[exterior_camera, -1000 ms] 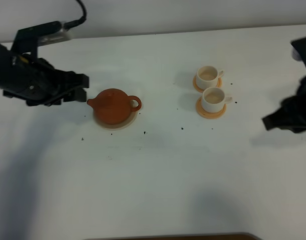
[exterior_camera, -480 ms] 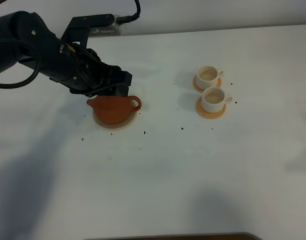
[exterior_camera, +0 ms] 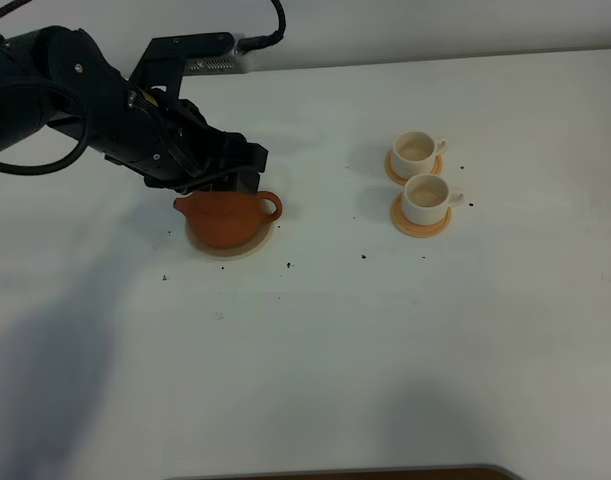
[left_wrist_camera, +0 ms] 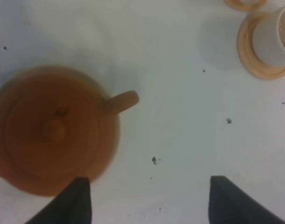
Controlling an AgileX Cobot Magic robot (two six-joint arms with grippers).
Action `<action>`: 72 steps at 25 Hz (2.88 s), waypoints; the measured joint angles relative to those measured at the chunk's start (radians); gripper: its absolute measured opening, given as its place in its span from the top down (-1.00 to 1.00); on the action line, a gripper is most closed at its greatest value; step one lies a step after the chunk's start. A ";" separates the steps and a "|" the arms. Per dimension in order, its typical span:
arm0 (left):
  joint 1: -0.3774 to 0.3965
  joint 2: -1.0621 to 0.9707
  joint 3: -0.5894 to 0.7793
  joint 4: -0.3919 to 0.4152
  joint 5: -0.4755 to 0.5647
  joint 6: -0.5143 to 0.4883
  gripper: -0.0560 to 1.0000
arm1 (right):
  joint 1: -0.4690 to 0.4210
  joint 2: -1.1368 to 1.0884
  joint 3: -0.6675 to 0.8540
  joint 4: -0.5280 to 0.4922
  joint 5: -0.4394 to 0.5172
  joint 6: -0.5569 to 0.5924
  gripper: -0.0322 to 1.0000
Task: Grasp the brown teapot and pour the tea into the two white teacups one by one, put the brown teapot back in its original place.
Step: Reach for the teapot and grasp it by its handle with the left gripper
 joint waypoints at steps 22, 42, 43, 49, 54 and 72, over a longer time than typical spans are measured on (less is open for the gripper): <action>-0.028 0.000 0.000 -0.001 -0.025 0.017 -0.20 | -0.125 -0.160 0.070 0.064 -0.022 -0.076 0.23; -0.091 0.000 0.000 -0.001 -0.052 0.048 -0.20 | -0.452 -0.460 0.072 0.065 -0.019 -0.076 0.23; -0.091 0.000 0.000 -0.001 -0.052 0.052 -0.20 | -0.452 -0.460 0.072 0.065 -0.019 -0.076 0.23; -0.092 0.000 -0.003 -0.002 -0.052 0.055 -0.20 | -0.452 -0.460 0.072 0.066 -0.019 -0.076 0.23; -0.104 0.020 -0.088 -0.001 -0.024 0.055 -0.20 | -0.452 -0.460 0.072 0.066 -0.019 -0.076 0.23; -0.137 0.453 -0.672 0.258 0.348 -0.080 -0.20 | -0.452 -0.461 0.072 0.066 -0.019 -0.076 0.23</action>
